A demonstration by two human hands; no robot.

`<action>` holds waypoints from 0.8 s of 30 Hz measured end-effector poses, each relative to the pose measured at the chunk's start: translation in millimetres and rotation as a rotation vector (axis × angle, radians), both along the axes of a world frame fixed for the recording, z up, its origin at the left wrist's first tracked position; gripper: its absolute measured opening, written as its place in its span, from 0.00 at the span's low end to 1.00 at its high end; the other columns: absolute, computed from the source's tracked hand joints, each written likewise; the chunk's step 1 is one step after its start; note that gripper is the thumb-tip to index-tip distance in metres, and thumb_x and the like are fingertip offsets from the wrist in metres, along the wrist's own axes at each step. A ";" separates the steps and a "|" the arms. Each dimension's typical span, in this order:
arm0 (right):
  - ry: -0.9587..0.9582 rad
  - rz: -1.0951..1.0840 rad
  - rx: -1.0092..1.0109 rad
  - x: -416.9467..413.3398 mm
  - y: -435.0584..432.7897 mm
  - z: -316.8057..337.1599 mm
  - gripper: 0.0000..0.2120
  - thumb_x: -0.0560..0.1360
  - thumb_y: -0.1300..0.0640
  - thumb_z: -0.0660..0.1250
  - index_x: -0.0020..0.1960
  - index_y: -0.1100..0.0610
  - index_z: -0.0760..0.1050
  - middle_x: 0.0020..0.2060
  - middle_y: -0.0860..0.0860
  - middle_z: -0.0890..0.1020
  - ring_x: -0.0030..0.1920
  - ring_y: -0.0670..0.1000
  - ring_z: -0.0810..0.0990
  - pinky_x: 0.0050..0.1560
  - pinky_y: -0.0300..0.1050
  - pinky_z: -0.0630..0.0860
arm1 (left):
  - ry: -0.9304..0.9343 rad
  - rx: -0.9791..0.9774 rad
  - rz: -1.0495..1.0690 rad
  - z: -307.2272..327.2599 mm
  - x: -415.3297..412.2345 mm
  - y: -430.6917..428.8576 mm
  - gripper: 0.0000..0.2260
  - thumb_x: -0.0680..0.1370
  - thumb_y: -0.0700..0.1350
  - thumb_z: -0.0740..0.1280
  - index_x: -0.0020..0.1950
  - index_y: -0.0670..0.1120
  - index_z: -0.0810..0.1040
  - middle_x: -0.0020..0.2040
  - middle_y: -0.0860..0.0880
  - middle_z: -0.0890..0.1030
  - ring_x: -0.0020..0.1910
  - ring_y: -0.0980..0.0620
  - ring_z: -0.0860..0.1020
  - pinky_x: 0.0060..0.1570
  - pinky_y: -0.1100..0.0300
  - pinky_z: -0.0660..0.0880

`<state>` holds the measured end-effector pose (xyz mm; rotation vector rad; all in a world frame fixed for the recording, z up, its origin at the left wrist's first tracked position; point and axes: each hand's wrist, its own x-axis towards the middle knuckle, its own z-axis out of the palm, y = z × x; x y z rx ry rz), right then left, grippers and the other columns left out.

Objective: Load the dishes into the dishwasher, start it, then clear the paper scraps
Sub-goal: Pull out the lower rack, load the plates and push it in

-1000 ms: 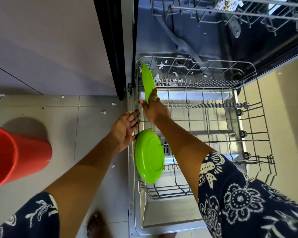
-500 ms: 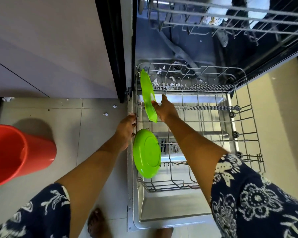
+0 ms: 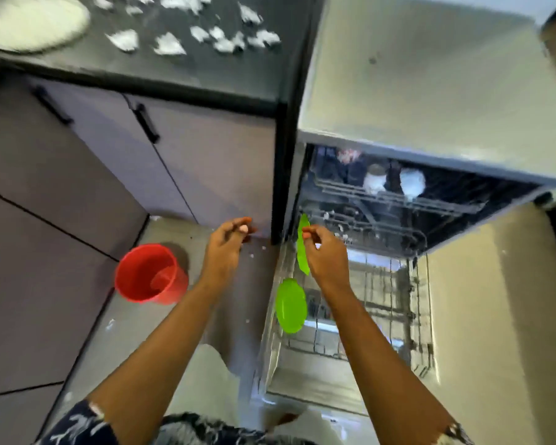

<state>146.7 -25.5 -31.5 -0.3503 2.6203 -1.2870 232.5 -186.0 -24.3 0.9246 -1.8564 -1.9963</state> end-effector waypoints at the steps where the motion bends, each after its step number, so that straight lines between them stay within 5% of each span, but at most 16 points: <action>1: 0.011 0.028 -0.011 1.5 -11.4 16.5 0.09 0.76 0.58 0.64 0.53 0.57 0.80 0.46 0.56 0.84 0.49 0.55 0.81 0.49 0.45 0.73 | 0.021 -0.025 0.043 19.7 5.7 -10.2 0.10 0.81 0.34 0.58 0.60 0.37 0.74 0.41 0.53 0.82 0.36 0.66 0.79 0.36 0.74 0.72; 5: 0.084 0.186 -0.032 -13.5 -90.9 68.8 0.07 0.76 0.59 0.65 0.51 0.57 0.80 0.45 0.55 0.84 0.47 0.54 0.82 0.48 0.45 0.73 | 0.098 -0.101 0.166 71.2 5.4 -80.5 0.10 0.81 0.34 0.58 0.60 0.34 0.75 0.45 0.47 0.80 0.38 0.65 0.79 0.38 0.73 0.72; 11: 0.123 0.314 -0.078 -57.8 -263.1 109.7 0.07 0.76 0.61 0.65 0.52 0.59 0.80 0.48 0.55 0.84 0.51 0.53 0.81 0.52 0.40 0.72 | 0.093 -0.204 0.351 107.1 -17.2 -250.6 0.09 0.80 0.37 0.61 0.57 0.38 0.78 0.50 0.44 0.81 0.48 0.51 0.79 0.42 0.69 0.74; 18: 0.048 0.400 -0.002 -102.4 -475.6 134.2 0.12 0.76 0.57 0.64 0.59 0.58 0.77 0.54 0.54 0.82 0.56 0.53 0.79 0.55 0.41 0.71 | -0.103 -0.365 0.396 120.1 -53.9 -480.6 0.11 0.79 0.37 0.63 0.60 0.41 0.76 0.56 0.41 0.79 0.53 0.47 0.77 0.50 0.59 0.72; 24: 0.047 0.467 0.110 -140.4 -595.5 129.3 0.18 0.76 0.59 0.62 0.65 0.59 0.72 0.62 0.57 0.77 0.61 0.57 0.75 0.58 0.47 0.70 | -0.328 -0.544 0.409 112.2 -85.3 -592.9 0.22 0.76 0.39 0.65 0.70 0.43 0.70 0.66 0.39 0.73 0.65 0.40 0.71 0.64 0.46 0.68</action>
